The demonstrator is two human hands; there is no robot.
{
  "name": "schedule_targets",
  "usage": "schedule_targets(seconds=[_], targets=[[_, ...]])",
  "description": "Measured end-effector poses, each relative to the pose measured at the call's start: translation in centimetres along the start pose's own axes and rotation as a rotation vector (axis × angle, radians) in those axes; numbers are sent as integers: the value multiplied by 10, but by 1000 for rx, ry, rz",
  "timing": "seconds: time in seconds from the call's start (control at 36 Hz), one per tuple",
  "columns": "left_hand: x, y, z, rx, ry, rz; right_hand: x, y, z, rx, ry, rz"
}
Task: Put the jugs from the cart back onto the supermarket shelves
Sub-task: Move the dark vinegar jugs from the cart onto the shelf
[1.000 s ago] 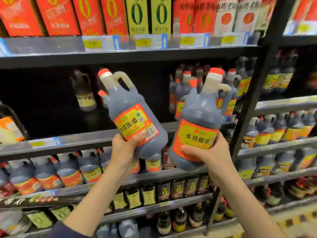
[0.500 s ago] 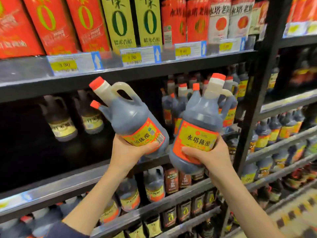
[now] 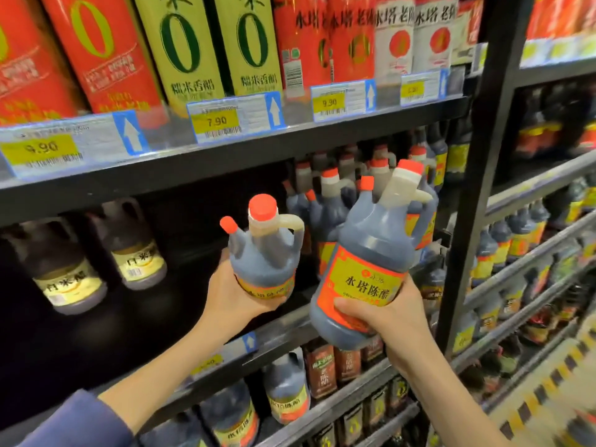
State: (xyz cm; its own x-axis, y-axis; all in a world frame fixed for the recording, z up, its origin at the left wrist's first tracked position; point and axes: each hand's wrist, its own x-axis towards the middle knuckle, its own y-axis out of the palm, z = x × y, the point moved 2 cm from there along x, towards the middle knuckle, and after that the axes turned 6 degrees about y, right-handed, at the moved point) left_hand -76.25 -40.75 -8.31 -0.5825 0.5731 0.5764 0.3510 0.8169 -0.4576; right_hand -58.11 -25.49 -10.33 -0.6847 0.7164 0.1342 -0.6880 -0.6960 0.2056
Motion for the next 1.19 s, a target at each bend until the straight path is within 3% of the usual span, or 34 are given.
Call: schedule_targets(seconds=[0.11,0.42,0.64,0.94,1.19], targets=[[9,8,8,62,-42,36,15,-1,-2,1,-7,20],[35,34,46,70,-228,-59,53,-2,-6,-19,-5,50],[50,45,77,-55,-349,-166,66,-2,-10,-20,11,80],[62,49,107,-12,-322,-67,71,-1,-8,-30,38,89],[59,42,104,-70,-341,114,73,-4,-9,-59,47,82]])
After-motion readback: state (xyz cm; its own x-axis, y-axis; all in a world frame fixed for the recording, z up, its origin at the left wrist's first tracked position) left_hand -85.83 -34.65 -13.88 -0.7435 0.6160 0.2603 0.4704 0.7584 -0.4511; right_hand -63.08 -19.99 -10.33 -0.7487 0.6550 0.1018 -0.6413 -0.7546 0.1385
